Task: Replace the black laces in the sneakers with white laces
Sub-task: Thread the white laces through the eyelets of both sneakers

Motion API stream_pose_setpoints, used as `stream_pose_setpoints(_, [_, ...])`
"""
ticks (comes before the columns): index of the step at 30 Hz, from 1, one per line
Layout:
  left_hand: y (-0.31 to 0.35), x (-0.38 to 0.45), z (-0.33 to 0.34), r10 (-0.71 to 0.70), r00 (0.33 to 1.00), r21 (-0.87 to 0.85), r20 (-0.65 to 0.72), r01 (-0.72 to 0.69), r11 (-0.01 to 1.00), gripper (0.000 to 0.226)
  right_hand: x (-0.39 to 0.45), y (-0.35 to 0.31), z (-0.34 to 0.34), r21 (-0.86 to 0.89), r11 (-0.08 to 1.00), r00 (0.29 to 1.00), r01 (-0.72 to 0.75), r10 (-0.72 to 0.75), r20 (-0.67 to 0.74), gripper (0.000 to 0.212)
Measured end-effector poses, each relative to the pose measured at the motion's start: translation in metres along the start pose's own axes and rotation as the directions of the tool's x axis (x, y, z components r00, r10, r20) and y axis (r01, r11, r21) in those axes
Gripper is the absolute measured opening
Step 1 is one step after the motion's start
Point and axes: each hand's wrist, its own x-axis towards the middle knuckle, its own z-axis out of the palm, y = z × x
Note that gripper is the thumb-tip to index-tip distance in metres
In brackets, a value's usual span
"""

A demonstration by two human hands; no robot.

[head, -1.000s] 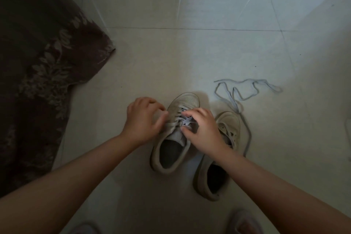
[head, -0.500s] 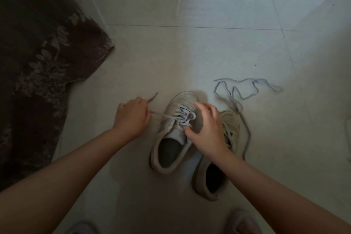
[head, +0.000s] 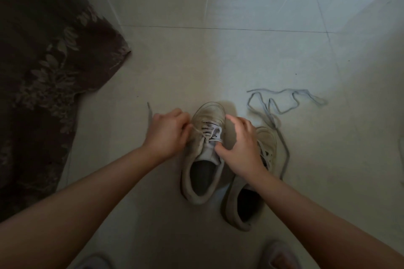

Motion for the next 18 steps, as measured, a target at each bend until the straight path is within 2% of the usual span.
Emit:
stream_pose_setpoints(2, [-0.02, 0.001, -0.003, -0.255, 0.967, 0.055, -0.005, 0.255, 0.965, 0.016, 0.0, 0.0, -0.001, 0.023, 1.0, 1.0, -0.015, 0.015, 0.014, 0.073])
stream_pose_setpoints(3, [-0.028, -0.001, -0.005, -0.335, 0.942, 0.104, 0.026, 0.331, 0.938, 0.015, 0.0, 0.0, 0.0, 0.036, 0.999, 1.0, -0.022, 0.022, 0.02, 0.071])
stream_pose_setpoints(4, [-0.033, -0.003, -0.003, -0.36, 0.93, 0.154, 0.072, 0.346, 0.925, 0.016, 0.0, 0.0, 0.0, 0.044, 0.999, 0.999, -0.028, 0.027, 0.025, 0.069])
stream_pose_setpoints(7, [-0.021, -0.007, 0.004, -0.285, 0.939, 0.199, 0.192, 0.248, 0.948, 0.018, 0.0, 0.002, 0.002, 0.048, 0.998, 1.0, -0.03, 0.03, 0.008, 0.064])
stream_pose_setpoints(9, [-0.008, -0.01, 0.006, -0.196, 0.959, 0.113, 0.203, 0.176, 0.978, 0.023, 0.0, 0.003, 0.003, 0.072, 0.996, 0.999, -0.046, 0.046, 0.002, 0.063])
stream_pose_setpoints(11, [0.001, -0.009, 0.004, -0.091, 0.981, -0.025, 0.173, 0.097, 0.995, 0.039, 0.0, 0.005, 0.004, 0.097, 0.994, 0.998, -0.058, 0.057, 0.006, 0.062])
stream_pose_setpoints(13, [0.01, -0.009, 0.003, 0.026, 0.986, -0.067, 0.163, -0.015, 0.998, 0.052, 0.0, 0.006, 0.004, 0.12, 0.992, 0.999, -0.046, 0.045, 0.009, 0.061])
stream_pose_setpoints(14, [0.013, -0.01, 0.004, 0.061, 0.986, -0.065, 0.156, -0.051, 0.997, 0.05, 0.0, 0.006, 0.004, 0.131, 0.991, 1.0, -0.03, 0.03, 0.002, 0.059])
stream_pose_setpoints(18, [0.022, -0.011, 0.005, -0.012, 1.0, -0.163, 0.011, 0.014, 0.987, 0.026, -0.005, 0.007, 0.0, 0.173, 0.985, 0.999, 0.011, -0.003, -0.045, 0.045])
